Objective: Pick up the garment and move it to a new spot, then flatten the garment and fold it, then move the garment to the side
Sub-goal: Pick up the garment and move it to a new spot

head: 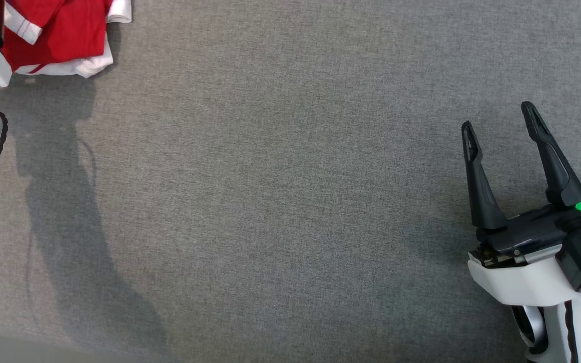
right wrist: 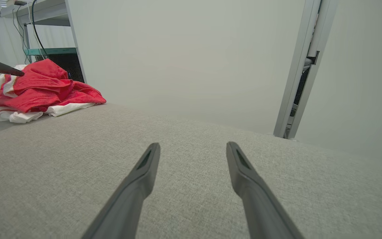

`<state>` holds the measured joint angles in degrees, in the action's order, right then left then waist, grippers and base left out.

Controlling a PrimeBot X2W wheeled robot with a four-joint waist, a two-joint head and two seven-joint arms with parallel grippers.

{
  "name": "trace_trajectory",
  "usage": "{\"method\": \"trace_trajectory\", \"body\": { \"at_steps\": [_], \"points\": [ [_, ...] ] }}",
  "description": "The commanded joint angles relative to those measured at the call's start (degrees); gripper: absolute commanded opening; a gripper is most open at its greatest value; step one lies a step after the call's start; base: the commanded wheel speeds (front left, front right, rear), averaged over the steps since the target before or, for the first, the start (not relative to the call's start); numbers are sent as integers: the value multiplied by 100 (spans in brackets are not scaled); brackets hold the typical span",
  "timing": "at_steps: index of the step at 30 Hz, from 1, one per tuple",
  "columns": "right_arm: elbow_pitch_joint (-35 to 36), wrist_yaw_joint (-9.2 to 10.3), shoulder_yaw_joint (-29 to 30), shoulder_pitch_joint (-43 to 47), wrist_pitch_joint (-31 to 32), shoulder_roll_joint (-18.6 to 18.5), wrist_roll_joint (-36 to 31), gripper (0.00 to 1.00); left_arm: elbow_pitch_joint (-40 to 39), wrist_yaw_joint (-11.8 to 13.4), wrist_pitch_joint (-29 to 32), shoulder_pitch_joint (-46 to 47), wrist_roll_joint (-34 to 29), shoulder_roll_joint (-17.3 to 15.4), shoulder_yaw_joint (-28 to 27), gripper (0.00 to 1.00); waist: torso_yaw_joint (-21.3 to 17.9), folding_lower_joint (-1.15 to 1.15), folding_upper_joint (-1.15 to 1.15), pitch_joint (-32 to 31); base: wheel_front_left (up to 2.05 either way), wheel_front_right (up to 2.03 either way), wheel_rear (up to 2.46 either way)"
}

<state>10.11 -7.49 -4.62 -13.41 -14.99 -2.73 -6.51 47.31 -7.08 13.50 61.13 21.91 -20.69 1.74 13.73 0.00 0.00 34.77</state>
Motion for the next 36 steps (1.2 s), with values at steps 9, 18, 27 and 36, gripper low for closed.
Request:
{"method": "trace_trajectory", "body": {
  "at_steps": [9, 18, 27, 36],
  "points": [
    [56, -1, 20, -102, -28, -30, 23, 100, 477, 87, -42, 200, 240, 6, -93, 100, -37, 0, 0, 152, 0, 0, 0],
    [-35, -1, 9, -88, -29, -30, 88, 100, 531, -16, -254, 187, 380, 95, 135, 0, -34, 0, 0, 17, 0, 0, 0],
    [-177, -1, -39, 40, -29, -30, 358, 100, -16, -34, -558, -10, 639, 4, 727, 0, -57, 0, 0, -672, 0, 0, 0],
    [-362, -1, 53, 254, -20, -29, 747, 100, -661, -31, -709, -262, 771, -132, 1265, 0, -310, 0, 0, -1611, 0, 0, 0]
  ]
}}
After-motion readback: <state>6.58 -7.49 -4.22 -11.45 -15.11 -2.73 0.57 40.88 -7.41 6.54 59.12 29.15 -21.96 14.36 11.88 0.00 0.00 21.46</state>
